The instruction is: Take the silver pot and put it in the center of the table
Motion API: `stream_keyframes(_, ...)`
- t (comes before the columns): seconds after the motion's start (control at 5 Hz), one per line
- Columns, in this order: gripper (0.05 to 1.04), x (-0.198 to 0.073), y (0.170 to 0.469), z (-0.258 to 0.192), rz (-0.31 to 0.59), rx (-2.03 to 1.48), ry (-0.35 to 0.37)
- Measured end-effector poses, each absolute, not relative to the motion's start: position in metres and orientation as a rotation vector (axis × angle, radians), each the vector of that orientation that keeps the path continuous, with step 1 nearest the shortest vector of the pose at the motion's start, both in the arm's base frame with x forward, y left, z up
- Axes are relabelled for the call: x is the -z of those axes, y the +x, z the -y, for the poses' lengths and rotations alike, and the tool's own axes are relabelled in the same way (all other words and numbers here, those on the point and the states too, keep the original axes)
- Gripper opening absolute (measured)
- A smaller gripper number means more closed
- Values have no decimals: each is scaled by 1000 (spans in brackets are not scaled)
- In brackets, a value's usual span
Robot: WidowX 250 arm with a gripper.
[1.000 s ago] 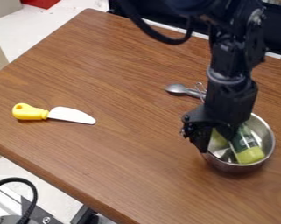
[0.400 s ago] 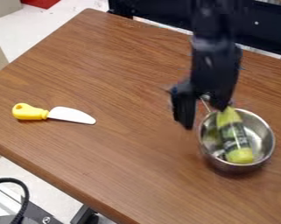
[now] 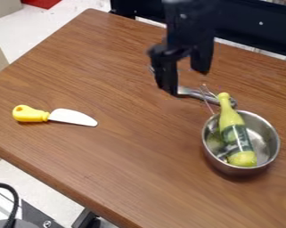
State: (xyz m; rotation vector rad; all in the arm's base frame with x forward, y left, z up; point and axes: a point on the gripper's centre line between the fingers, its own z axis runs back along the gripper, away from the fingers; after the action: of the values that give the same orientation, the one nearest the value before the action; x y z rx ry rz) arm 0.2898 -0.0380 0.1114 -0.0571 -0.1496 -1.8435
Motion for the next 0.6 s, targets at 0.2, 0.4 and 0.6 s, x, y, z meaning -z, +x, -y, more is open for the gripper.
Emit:
stream_keyframes(0.2,1001,-126,303,21,123,1745,0)
stream_keyframes(0.4,1001,-121,313,5,73,1673,49)
stream_keyframes(0.6,1001,-115,331,-7,81,1594,74)
